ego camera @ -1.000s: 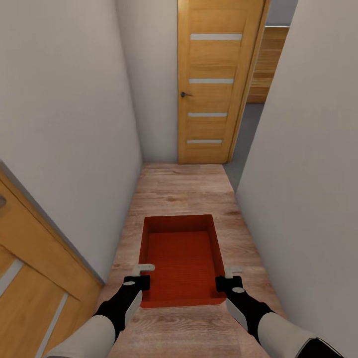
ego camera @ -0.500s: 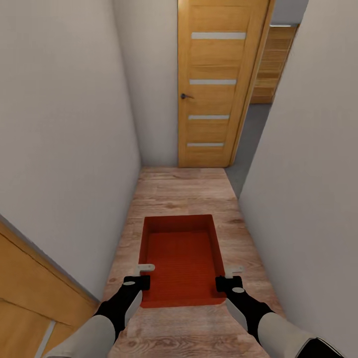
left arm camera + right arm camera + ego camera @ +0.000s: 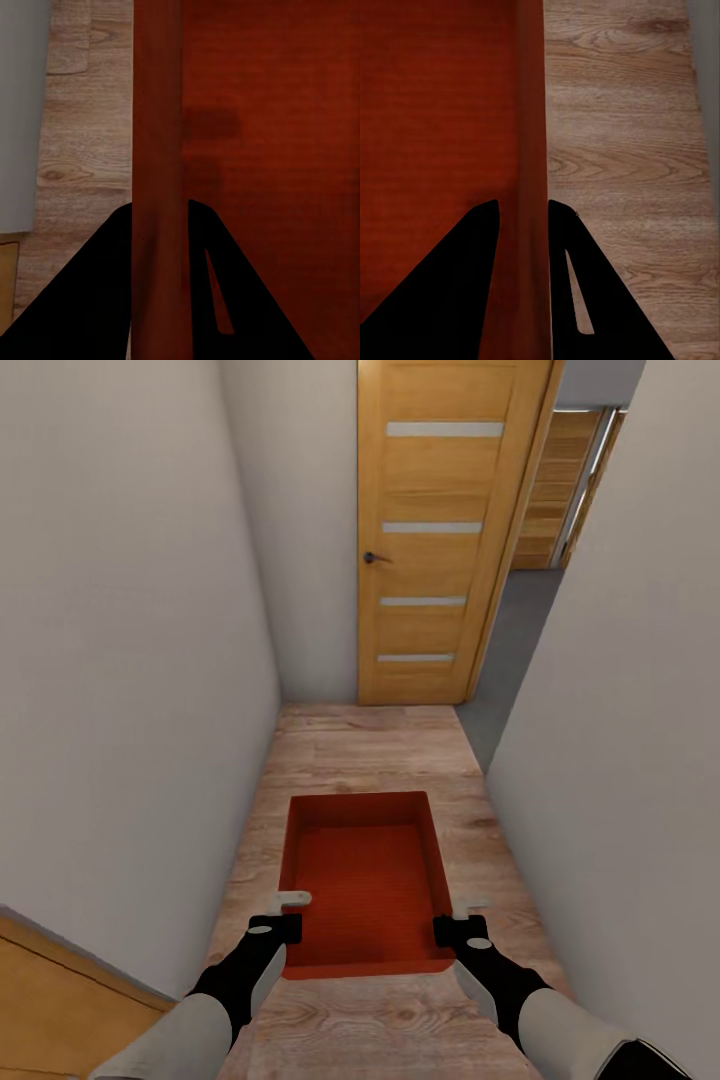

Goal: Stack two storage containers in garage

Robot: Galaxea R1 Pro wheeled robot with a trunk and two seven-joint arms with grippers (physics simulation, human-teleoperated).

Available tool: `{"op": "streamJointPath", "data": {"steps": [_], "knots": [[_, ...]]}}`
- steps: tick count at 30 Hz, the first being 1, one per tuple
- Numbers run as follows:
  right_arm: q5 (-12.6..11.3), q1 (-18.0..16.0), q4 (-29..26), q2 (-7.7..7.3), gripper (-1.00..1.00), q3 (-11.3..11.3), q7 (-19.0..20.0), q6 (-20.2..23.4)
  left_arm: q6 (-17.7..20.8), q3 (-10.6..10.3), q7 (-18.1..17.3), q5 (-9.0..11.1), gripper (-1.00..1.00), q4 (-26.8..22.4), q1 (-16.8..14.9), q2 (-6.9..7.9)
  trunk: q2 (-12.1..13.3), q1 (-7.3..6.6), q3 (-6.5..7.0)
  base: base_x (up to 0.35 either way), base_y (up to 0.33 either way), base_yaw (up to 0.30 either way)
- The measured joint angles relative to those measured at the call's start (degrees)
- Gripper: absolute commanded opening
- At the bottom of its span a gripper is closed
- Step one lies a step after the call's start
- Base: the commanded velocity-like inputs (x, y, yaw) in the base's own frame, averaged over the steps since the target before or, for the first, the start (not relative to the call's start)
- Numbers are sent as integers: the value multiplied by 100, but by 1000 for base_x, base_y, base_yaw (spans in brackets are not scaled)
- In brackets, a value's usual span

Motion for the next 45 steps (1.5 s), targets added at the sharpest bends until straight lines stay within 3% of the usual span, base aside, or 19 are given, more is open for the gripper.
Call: {"op": "streamJointPath", "data": {"steps": [45], "knots": [[-1, 0, 2, 0, -100, 1, 0, 0, 0, -1, 2, 4, -100, 1, 0, 0, 0, 0, 0, 323, 0, 0]]}}
